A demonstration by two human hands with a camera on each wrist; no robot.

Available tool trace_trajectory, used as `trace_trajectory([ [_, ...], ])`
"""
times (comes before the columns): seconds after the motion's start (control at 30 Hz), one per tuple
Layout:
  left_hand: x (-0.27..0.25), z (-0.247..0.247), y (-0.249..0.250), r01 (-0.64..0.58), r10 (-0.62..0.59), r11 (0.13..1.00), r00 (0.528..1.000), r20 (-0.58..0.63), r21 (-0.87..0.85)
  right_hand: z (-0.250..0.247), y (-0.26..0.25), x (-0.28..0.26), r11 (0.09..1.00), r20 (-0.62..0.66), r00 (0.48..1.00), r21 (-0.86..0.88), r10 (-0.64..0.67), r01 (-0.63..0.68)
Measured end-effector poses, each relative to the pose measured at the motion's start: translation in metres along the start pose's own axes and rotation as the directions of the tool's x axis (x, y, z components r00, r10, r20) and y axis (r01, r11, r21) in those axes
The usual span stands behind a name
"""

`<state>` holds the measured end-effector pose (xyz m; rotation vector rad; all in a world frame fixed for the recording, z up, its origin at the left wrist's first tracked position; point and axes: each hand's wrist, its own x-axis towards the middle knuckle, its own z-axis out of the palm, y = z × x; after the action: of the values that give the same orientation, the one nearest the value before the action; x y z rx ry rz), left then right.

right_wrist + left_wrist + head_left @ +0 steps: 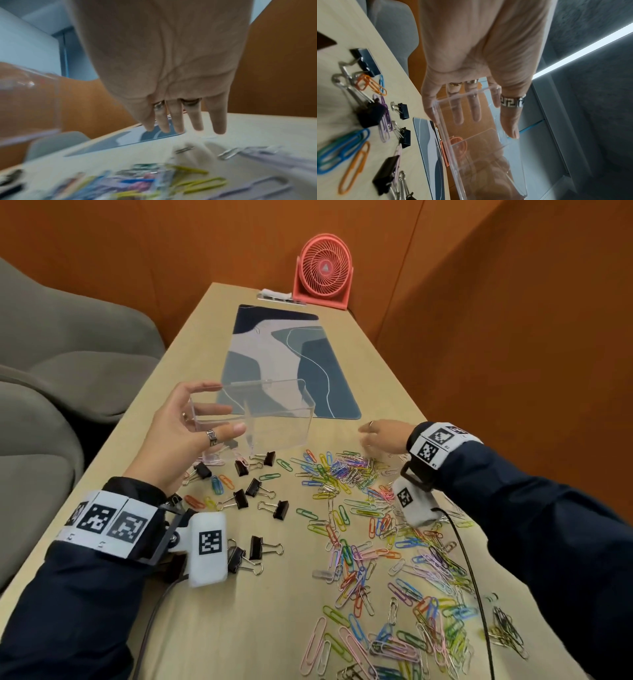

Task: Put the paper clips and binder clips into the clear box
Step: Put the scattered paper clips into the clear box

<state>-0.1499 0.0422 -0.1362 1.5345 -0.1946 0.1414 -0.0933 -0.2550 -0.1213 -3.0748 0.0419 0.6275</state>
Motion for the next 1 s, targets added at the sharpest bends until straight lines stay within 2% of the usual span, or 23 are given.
trace_trajectory([
  [0.1,0.0,0.0,0.001,0.003,-0.003,1.0,1.0,-0.005,-0.005,0.005,0.005,0.008,0.996,-0.012,0.996,-0.01,0.083,-0.084],
  [0.23,-0.001,0.001,0.002,0.008,-0.008,1.0,1.0,-0.01,-0.004,0.015,-0.004,0.007,0.996,0.062,0.996,-0.061,0.071,-0.067],
  [0.33,-0.001,0.0,0.003,0.011,-0.011,1.0,1.0,-0.01,-0.006,0.015,-0.017,0.003,0.992,0.08,0.997,-0.126,0.011,-0.001],
  [0.43,-0.001,0.0,0.003,0.015,-0.015,1.0,1.0,-0.012,-0.006,0.013,-0.033,-0.001,0.992,0.025,0.998,-0.109,-0.061,0.064],
  [0.5,-0.001,0.001,0.003,0.018,-0.019,1.0,1.0,-0.013,-0.008,0.014,-0.049,-0.002,0.987,-0.026,0.987,-0.048,-0.156,0.155],
  [0.6,-0.001,0.001,0.003,0.025,-0.025,1.0,1.0,-0.011,-0.005,0.019,-0.072,-0.006,0.949,0.038,0.949,-0.031,-0.312,0.313],
  [0.7,-0.001,-0.002,0.003,0.035,-0.035,0.999,0.999,-0.017,-0.012,0.023,-0.077,-0.009,0.921,0.15,0.924,-0.118,-0.353,0.371],
  [0.87,0.0,-0.006,0.003,0.055,-0.056,0.998,0.998,-0.041,-0.008,0.023,-0.059,-0.029,0.894,0.252,0.9,-0.188,-0.356,0.407],
  [1.0,-0.001,-0.007,0.006,0.055,-0.055,0.998,0.997,-0.048,0.003,0.019,-0.062,-0.044,0.893,0.159,0.898,-0.128,-0.411,0.431],
])
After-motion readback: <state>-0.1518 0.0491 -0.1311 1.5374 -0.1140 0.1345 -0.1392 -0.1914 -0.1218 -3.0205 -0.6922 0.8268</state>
